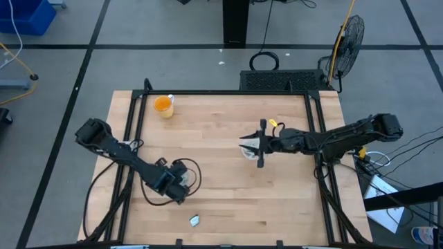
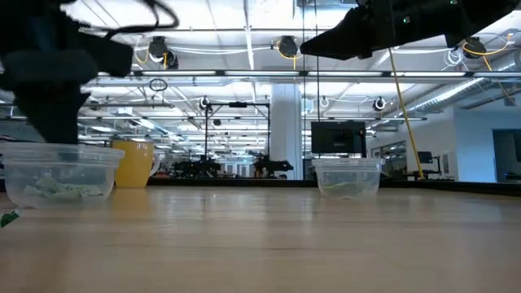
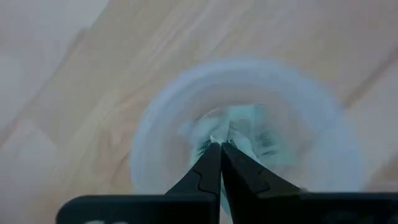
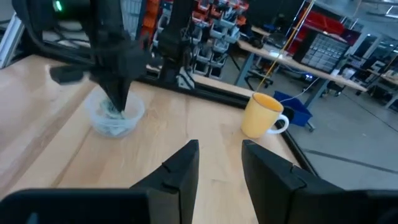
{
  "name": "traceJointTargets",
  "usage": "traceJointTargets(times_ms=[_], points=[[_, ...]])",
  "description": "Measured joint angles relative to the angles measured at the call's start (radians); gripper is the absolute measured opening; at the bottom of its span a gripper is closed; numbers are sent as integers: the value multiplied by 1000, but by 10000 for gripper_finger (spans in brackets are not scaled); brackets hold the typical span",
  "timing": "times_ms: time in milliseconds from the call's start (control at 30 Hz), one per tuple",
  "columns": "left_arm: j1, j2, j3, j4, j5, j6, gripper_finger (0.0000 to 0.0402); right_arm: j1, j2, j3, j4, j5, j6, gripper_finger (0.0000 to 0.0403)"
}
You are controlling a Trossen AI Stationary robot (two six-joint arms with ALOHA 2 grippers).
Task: Pick and place Stevia / Truvia into bins
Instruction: Put the white stevia packet into the bottom transparent container, then put the white and green truvia packet into the top transparent container
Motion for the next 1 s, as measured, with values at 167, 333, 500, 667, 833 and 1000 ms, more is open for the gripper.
traceJointTargets(times_ms=[167, 333, 500, 667, 833, 1000], points=[[2, 0, -57, 62, 51, -44, 16, -7, 0, 0, 14, 0, -13, 114], [2, 0, -60, 109, 67, -23, 36, -7, 0, 0, 14, 0, -45, 114], [2, 0, -60, 103, 44, 17, 80, -8, 0, 0, 11, -105, -46, 114], [4, 0, -58, 104, 72, 30, 116, 4, 0, 0, 12, -338, -44, 114], [9, 0, -6, 90, 146, 80, 122, 21, 0, 0, 22, -335, -10, 114], [15, -1, 120, 27, 147, 146, 122, 21, 0, 0, 23, -334, 30, 114]])
